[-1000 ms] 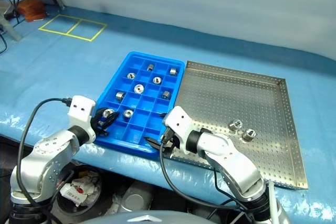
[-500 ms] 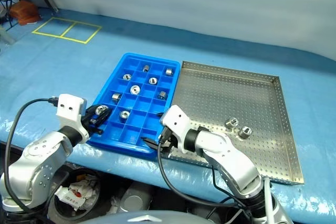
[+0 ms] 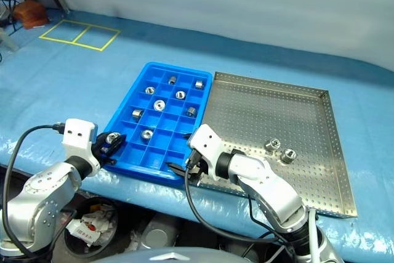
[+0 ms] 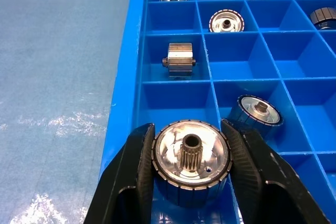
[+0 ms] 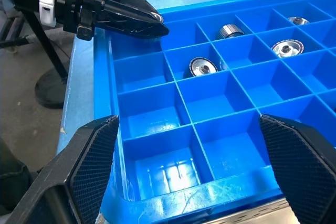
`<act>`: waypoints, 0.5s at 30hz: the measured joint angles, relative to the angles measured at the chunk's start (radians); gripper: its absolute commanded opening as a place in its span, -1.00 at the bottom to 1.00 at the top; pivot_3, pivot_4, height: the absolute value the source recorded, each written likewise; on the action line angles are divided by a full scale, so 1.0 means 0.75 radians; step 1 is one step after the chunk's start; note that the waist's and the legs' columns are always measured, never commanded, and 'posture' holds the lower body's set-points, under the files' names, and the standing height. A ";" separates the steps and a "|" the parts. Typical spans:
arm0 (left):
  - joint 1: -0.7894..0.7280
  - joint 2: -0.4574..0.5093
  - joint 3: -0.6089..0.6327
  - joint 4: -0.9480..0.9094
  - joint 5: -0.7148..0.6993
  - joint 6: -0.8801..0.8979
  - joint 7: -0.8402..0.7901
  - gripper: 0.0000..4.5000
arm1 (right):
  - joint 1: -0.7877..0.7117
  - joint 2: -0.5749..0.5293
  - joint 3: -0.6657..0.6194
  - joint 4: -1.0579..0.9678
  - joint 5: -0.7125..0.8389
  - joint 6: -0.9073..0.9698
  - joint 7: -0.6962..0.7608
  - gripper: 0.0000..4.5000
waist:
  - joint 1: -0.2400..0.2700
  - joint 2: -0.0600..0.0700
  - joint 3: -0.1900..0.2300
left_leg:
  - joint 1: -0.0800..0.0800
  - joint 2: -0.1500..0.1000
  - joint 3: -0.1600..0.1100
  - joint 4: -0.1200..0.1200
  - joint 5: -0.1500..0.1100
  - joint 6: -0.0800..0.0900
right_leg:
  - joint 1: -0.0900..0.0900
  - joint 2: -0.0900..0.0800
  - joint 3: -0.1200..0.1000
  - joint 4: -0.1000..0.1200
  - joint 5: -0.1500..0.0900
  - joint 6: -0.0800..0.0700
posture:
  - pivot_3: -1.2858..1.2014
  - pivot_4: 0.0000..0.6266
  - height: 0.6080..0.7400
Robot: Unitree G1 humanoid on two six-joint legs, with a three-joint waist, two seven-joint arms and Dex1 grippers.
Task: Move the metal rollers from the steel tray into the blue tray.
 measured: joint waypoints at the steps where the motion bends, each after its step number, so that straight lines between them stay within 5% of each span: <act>1: 0.002 -0.001 -0.003 0.000 -0.005 0.002 -0.003 -0.25 | 0.000 0.000 0.000 0.000 0.000 0.000 0.000 1.00 | 0.000 0.000 0.000 | 0.000 0.000 0.000 0.000 0.000 0.000 | 0.000 0.000 0.000 0.000 0.000 0.000 | 0.36 -0.52 1.00; 2: 0.002 -0.003 -0.005 0.000 -0.007 0.004 -0.006 -0.25 | 0.000 0.001 0.000 0.000 0.000 0.000 -0.001 1.00 | 0.000 0.000 0.000 | 0.000 0.000 0.000 0.000 0.000 0.000 | 0.000 0.000 0.000 0.000 0.000 0.000 | 0.36 -0.52 1.00; 10: -0.006 0.001 -0.029 0.001 -0.039 0.017 -0.036 0.93 | 0.017 0.001 -0.001 -0.007 0.000 0.016 -0.014 1.00 | -0.001 0.000 0.000 | 0.000 0.000 0.000 0.000 0.000 0.000 | 0.000 0.000 0.000 0.000 0.000 0.000 | 0.33 -0.52 1.00; 15: -0.082 0.013 -0.027 0.003 -0.062 -0.012 -0.061 0.97 | 0.048 0.000 -0.022 -0.043 0.001 0.028 -0.039 1.00 | -0.007 0.000 0.000 | 0.000 0.000 0.000 0.000 0.000 0.000 | 0.000 0.000 0.000 0.000 0.000 0.000 | 0.33 -0.52 1.00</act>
